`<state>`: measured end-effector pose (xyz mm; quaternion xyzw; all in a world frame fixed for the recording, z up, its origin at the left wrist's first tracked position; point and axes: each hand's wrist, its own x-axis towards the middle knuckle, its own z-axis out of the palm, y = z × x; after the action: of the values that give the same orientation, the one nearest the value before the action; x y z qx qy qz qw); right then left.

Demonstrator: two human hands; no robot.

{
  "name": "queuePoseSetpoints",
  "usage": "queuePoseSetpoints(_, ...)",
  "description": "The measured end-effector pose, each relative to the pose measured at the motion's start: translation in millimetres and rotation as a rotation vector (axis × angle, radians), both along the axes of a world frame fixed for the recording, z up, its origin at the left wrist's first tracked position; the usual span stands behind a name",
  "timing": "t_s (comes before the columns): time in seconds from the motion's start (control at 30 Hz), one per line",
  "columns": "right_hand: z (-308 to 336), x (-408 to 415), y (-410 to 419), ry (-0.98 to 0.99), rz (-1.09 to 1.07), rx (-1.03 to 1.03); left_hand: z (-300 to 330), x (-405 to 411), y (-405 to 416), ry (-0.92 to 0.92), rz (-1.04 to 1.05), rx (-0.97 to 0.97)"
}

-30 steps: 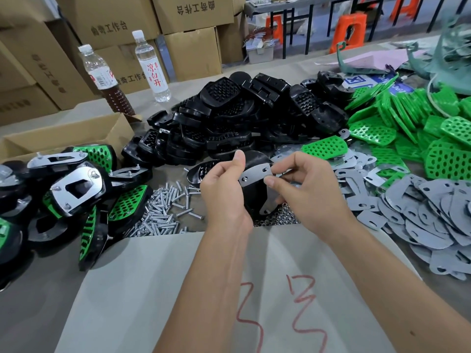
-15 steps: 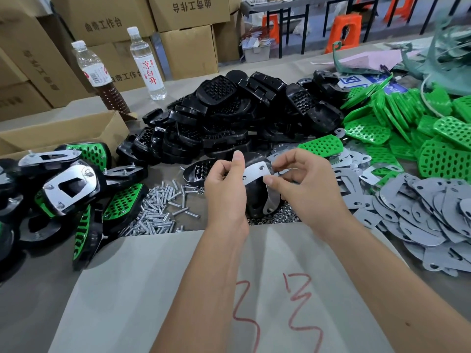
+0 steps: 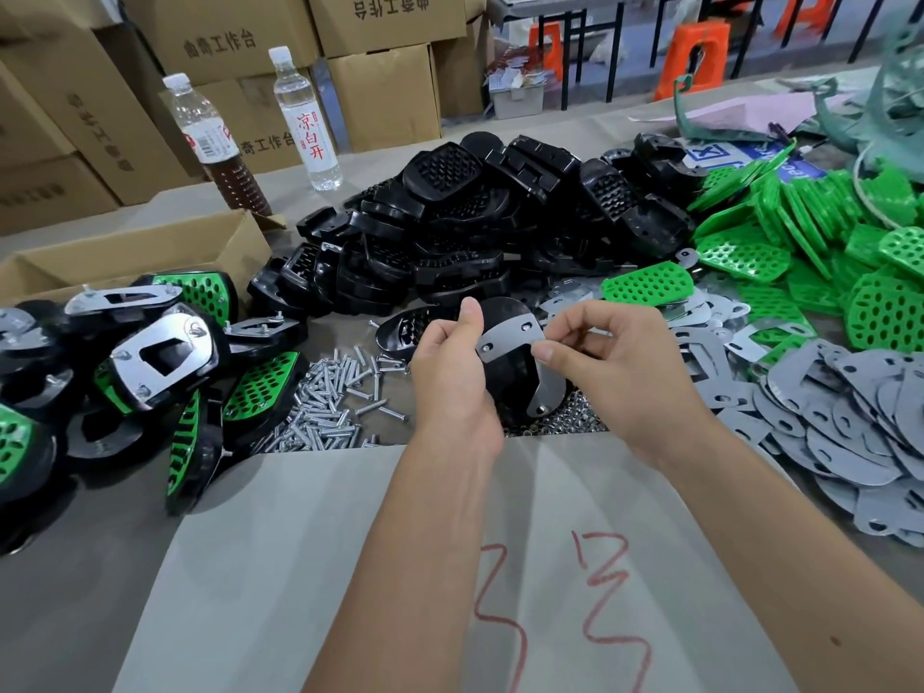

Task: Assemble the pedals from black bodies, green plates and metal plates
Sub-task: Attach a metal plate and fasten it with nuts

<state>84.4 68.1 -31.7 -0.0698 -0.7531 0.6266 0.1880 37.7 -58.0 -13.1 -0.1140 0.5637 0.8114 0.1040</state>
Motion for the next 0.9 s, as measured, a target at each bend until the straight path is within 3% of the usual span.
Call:
queuePoseSetpoints(0.5, 6.7, 4.0, -0.1, -0.006, 0.074, 0.001, 2.6, 2.5, 0.7, 0.023, 0.004, -0.032)
queuePoseSetpoints(0.9, -0.7, 1.7, -4.9, -0.05, -0.171, 0.094, -1.0, -0.3, 0.9, 0.064, 0.001, -0.044)
